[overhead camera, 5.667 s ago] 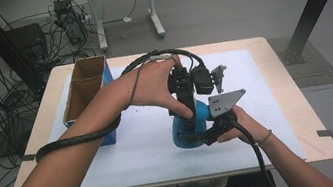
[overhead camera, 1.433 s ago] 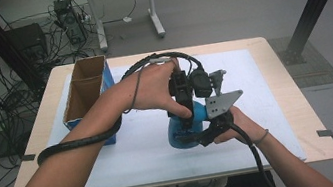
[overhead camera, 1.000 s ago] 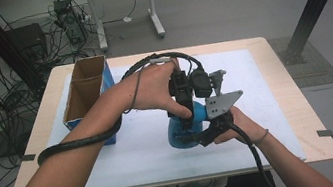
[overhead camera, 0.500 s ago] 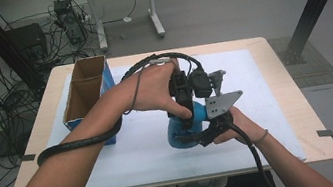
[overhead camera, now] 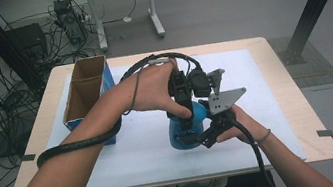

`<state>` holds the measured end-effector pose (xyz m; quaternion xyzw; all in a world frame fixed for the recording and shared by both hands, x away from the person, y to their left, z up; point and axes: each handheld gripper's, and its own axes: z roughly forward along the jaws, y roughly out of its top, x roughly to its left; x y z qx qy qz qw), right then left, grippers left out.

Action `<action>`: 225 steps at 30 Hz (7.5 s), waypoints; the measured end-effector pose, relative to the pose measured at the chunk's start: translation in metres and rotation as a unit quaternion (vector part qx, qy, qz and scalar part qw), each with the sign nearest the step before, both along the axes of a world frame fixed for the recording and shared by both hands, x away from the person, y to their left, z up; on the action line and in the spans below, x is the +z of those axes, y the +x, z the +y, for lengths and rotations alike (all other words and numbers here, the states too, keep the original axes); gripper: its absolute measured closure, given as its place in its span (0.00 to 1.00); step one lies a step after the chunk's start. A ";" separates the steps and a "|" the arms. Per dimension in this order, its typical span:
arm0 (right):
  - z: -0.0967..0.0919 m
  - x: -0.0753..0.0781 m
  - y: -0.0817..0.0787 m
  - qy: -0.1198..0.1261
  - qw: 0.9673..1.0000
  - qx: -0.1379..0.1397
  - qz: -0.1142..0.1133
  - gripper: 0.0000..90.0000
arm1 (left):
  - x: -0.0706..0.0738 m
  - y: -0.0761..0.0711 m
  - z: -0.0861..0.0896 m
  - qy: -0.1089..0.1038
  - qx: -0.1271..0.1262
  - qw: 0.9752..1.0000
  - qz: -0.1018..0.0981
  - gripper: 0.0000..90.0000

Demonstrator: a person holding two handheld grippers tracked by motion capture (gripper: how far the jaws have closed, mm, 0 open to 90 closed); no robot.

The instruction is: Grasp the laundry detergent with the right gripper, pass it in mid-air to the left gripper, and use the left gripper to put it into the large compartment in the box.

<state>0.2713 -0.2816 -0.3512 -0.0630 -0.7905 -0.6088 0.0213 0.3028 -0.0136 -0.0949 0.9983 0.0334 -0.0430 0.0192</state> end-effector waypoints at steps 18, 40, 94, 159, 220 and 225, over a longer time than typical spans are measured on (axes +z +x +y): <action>-0.011 -0.008 0.000 0.006 1.000 -0.012 0.025 0.02 | 0.004 0.007 0.005 0.001 0.026 1.000 0.000 0.42; -0.019 -0.012 -0.009 -0.020 0.999 -0.042 0.023 0.02 | 0.041 0.014 0.035 -0.030 0.120 0.992 -0.027 0.42; -0.029 -0.009 -0.022 -0.015 0.996 -0.085 0.019 0.03 | 0.107 0.073 0.220 -0.041 0.624 0.774 -0.098 0.42; -0.033 -0.011 -0.028 -0.021 0.994 -0.106 0.020 0.05 | -0.020 0.116 0.251 0.042 0.694 0.718 -0.028 0.42; -0.033 -0.016 -0.032 -0.025 0.993 -0.115 0.024 0.06 | -0.092 0.112 0.253 0.057 0.688 0.723 -0.002 0.42; -0.033 -0.016 -0.031 -0.027 0.993 -0.116 0.025 0.06 | -0.093 0.112 0.255 0.055 0.689 0.723 -0.002 0.42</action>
